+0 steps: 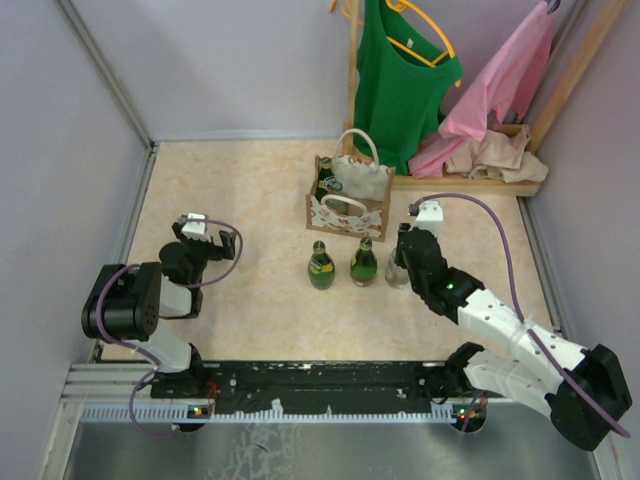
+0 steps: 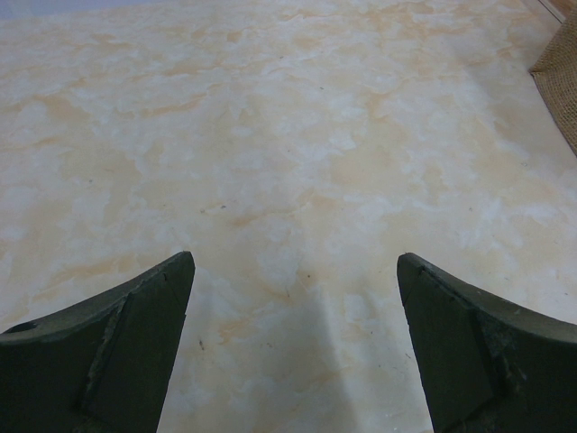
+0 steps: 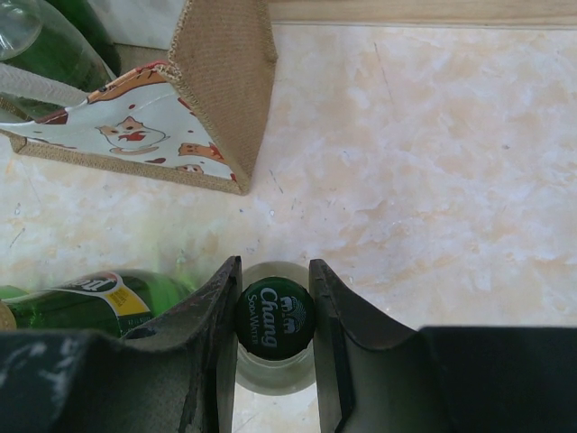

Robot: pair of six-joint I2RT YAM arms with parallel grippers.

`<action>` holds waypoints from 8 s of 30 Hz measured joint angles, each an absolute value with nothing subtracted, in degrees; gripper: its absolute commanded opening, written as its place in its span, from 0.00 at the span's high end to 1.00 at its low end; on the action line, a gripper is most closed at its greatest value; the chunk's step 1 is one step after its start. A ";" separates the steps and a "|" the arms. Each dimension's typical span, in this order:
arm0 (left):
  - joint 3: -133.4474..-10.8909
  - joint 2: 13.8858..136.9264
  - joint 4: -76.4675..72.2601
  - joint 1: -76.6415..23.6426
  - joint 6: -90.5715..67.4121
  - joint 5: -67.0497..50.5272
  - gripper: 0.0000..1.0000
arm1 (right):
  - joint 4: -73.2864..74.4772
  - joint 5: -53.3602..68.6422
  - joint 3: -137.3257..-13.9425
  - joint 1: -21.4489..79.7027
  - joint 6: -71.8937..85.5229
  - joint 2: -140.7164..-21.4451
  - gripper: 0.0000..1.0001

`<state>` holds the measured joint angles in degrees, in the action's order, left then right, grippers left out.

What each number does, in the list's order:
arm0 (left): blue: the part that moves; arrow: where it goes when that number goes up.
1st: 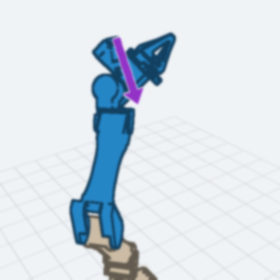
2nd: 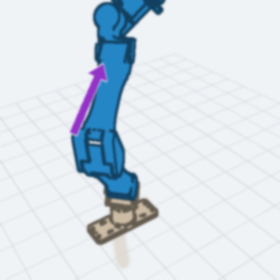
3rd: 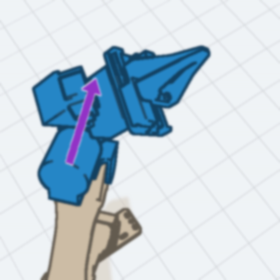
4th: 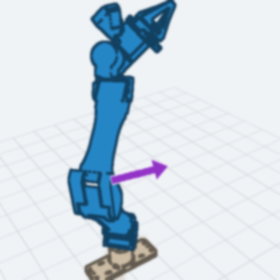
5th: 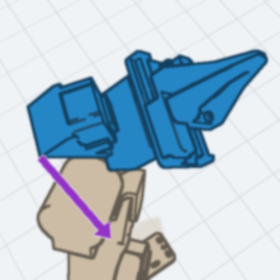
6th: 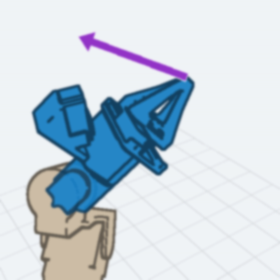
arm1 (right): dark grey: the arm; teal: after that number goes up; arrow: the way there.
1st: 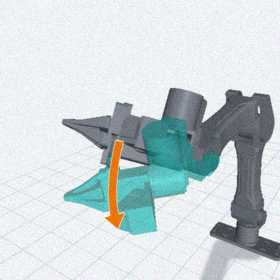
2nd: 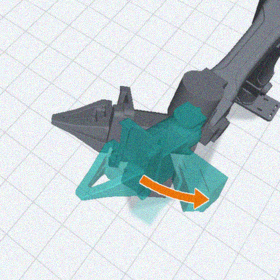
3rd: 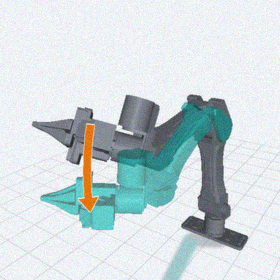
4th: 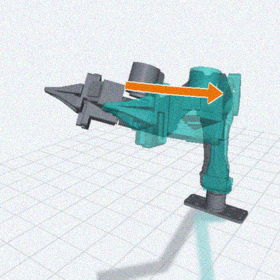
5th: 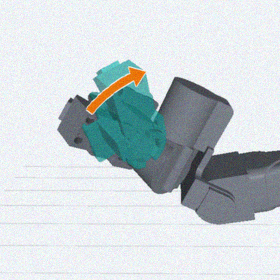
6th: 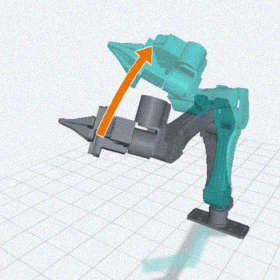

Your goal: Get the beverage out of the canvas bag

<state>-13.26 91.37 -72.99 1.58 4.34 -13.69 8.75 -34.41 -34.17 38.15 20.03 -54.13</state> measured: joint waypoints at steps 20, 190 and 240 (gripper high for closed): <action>-13.26 91.37 -72.99 1.58 4.36 -13.69 0.00 | 6.87 -34.92 -37.98 38.15 14.90 -54.50 0.26; -13.26 91.37 -72.97 1.58 4.36 -13.69 0.00 | 22.55 -61.12 -44.25 76.77 11.38 -43.16 1.00; -13.26 91.37 -72.99 1.58 4.36 -13.69 0.00 | 11.11 -44.51 -33.45 65.08 22.00 -47.83 0.37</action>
<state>-13.26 91.37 -72.99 1.58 4.36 -13.69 11.11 -44.51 -33.45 65.08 22.00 -47.83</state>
